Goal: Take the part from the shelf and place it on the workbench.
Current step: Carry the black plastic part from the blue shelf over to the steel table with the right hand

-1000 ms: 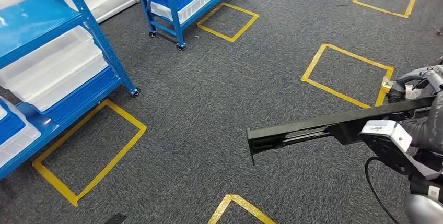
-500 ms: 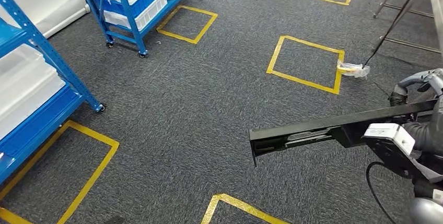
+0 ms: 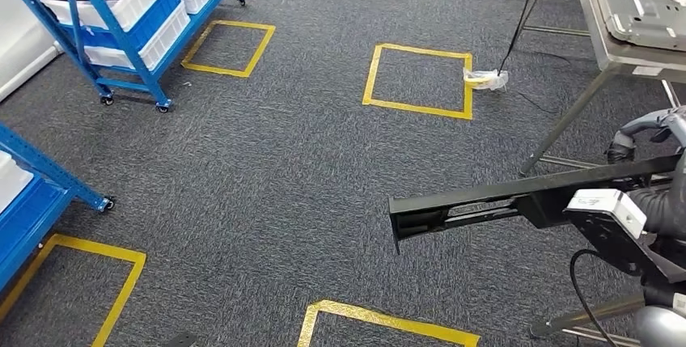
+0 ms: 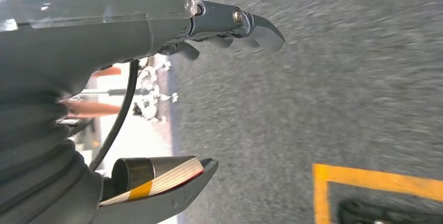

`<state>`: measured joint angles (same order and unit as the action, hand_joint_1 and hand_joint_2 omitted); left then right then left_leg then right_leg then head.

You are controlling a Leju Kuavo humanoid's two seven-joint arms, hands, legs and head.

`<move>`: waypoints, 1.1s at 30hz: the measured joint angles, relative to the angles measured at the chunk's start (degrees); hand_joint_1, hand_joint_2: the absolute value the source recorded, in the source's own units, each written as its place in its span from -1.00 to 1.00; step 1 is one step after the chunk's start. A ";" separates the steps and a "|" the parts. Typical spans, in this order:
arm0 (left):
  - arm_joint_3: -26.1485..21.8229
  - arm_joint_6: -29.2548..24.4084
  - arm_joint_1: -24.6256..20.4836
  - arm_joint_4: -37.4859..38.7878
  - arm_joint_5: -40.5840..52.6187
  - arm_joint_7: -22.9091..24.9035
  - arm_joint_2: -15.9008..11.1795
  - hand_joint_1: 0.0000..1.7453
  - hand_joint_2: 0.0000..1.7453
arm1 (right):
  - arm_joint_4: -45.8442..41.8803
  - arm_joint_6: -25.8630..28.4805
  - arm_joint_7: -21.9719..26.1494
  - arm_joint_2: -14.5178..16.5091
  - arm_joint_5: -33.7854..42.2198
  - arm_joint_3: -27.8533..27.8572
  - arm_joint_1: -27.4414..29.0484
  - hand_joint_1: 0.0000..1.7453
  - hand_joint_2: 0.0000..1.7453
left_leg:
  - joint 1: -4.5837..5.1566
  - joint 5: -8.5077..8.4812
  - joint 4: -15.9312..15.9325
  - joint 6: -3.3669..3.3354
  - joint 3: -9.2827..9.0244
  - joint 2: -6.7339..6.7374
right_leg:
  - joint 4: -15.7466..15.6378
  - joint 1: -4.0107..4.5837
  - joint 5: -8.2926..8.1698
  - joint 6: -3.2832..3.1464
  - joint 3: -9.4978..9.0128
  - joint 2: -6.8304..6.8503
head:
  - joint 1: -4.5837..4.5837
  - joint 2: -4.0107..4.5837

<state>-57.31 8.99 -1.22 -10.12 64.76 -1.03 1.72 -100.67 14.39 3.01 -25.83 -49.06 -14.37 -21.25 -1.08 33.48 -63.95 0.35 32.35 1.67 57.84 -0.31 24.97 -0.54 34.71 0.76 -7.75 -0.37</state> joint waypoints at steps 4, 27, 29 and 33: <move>-0.13 -0.01 0.25 0.00 0.01 0.08 -0.01 -1.00 1.00 | 0.04 -0.04 0.05 0.02 0.05 0.01 0.18 1.00 1.00 | 0.05 2.50 -10.64 0.08 6.38 -1.29 | 0.32 0.10 0.18 -0.38 -0.04 -3.08 | -0.03 0.00; -0.21 0.16 0.03 0.00 0.03 0.07 0.01 -1.00 1.00 | 0.13 -0.24 0.05 -0.36 0.30 0.37 0.21 1.00 1.00 | 0.81 -4.91 5.70 -1.46 -0.90 4.74 | 0.47 0.67 0.50 0.91 -0.03 1.55 | 0.05 -0.01; -0.21 0.18 -0.07 0.00 0.03 0.07 0.05 -1.00 1.00 | 0.10 -0.33 0.04 -0.46 0.30 0.48 -0.05 1.00 1.00 | 0.65 -3.54 3.97 -0.96 -0.48 3.24 | -0.13 0.31 0.15 0.19 -0.41 0.36 | 0.02 -0.01; -0.36 0.19 0.13 0.00 0.03 0.11 0.05 -1.00 1.00 | 0.22 -0.75 -0.04 -0.48 0.21 0.56 -0.66 1.00 1.00 | 0.44 2.44 -9.45 -0.62 6.08 -1.09 | -0.34 0.12 -0.01 -0.47 -0.66 -2.23 | -0.03 0.00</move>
<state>-57.67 9.18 -1.09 -10.12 64.78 -0.92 1.76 -100.45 13.63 2.96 -26.32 -48.84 -13.81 -21.91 -0.64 35.92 -73.40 -0.27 38.43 0.58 57.50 -0.19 24.95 -1.01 34.05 -1.47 -7.78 -0.37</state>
